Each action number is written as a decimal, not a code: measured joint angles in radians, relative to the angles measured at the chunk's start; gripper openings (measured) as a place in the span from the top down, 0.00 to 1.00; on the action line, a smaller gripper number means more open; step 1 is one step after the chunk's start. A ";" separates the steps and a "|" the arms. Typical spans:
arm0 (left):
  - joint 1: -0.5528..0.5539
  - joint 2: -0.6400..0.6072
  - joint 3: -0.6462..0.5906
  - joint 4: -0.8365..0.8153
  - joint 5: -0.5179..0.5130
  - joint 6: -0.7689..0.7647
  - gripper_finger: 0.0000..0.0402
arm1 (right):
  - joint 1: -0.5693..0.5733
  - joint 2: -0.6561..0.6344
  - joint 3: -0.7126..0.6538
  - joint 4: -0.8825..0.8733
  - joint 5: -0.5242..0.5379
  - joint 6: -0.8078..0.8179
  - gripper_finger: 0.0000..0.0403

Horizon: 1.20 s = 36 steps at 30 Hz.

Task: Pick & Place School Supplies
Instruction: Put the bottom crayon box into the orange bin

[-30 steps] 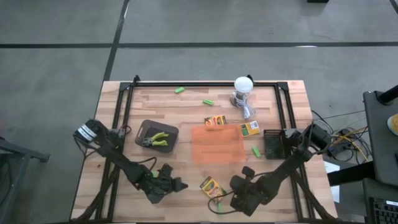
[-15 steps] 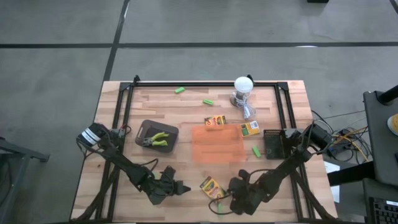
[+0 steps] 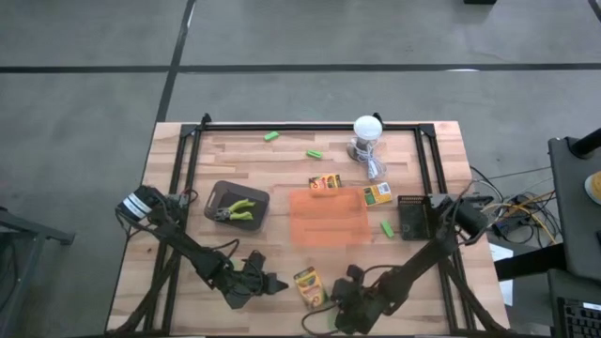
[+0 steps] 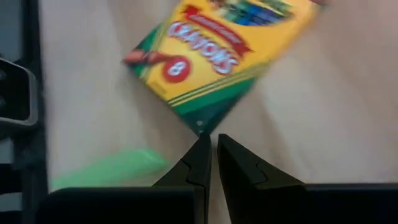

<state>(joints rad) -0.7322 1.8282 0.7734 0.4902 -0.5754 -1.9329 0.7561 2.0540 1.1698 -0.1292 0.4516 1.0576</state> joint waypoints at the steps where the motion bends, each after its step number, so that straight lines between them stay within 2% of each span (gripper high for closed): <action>1: 0.000 0.000 0.000 0.001 0.001 0.000 0.67 | -0.003 0.014 0.022 0.005 -0.001 -0.013 0.93; 12: 0.000 0.000 -0.001 0.007 0.045 0.016 0.67 | -0.063 0.113 0.195 -0.044 -0.057 -0.093 0.93; 19: -0.001 0.000 -0.002 0.009 0.079 -0.001 0.67 | -0.063 0.069 0.193 -0.194 -0.037 -0.078 0.93; 24: -0.001 0.000 -0.002 0.010 0.079 -0.025 0.67 | -0.069 0.055 0.193 -0.195 0.037 -0.081 0.93; 36: 0.002 -0.003 -0.003 -0.006 0.126 -0.060 0.67 | -0.132 0.060 0.189 -0.181 0.039 -0.116 0.93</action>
<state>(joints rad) -0.7298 1.8256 0.7708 0.4844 -0.4496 -1.9925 0.6241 2.1139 1.3586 -0.3107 0.4904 0.9416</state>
